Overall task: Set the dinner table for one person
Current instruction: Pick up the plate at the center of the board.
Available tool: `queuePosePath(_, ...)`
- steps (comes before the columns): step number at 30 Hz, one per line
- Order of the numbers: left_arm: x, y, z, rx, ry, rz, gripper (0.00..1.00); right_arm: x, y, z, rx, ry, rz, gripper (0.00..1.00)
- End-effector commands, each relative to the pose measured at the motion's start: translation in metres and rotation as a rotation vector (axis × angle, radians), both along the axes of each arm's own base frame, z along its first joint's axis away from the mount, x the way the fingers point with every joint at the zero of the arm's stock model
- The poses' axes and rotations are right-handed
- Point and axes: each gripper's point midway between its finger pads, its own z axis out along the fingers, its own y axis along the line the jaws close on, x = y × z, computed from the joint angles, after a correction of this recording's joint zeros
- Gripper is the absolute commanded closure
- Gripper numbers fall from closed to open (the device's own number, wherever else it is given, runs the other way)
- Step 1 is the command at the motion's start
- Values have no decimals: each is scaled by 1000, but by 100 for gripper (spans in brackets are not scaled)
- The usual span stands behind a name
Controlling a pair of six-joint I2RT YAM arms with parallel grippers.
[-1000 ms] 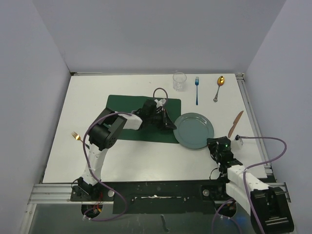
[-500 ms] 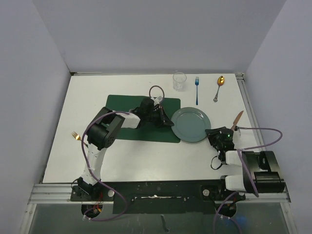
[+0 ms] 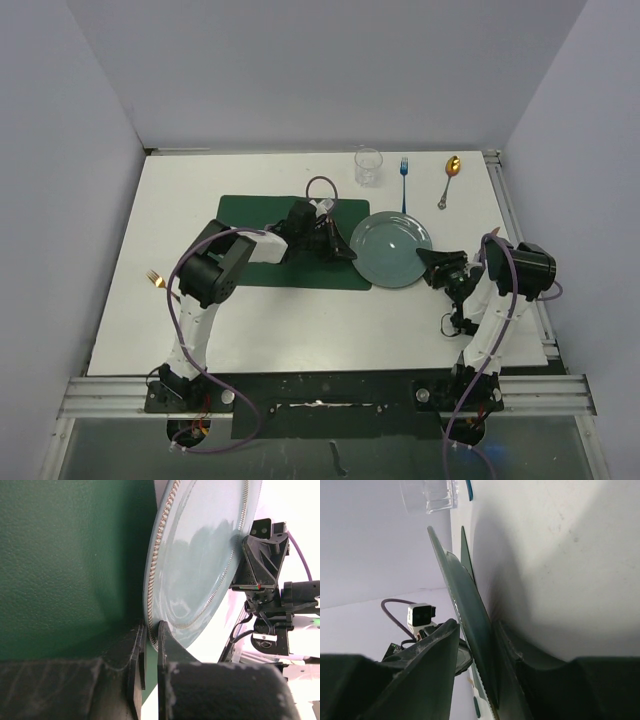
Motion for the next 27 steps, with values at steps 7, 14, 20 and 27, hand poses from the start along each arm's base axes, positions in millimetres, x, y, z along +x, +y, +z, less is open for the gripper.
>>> queuePosePath(7,-22,-19,10,-25,-43,-130,100,-38,22,-49,3,169,124,68)
queuePosePath(14,-18,-21,16,-31,-56,-126,100,-27,27,-45,26,135,175,100)
queuePosePath(20,-17,-21,20,-30,-63,-123,100,-6,34,-23,48,53,214,100)
queuePosePath(27,-17,-18,24,-28,-71,-115,100,22,66,0,-34,-3,367,100)
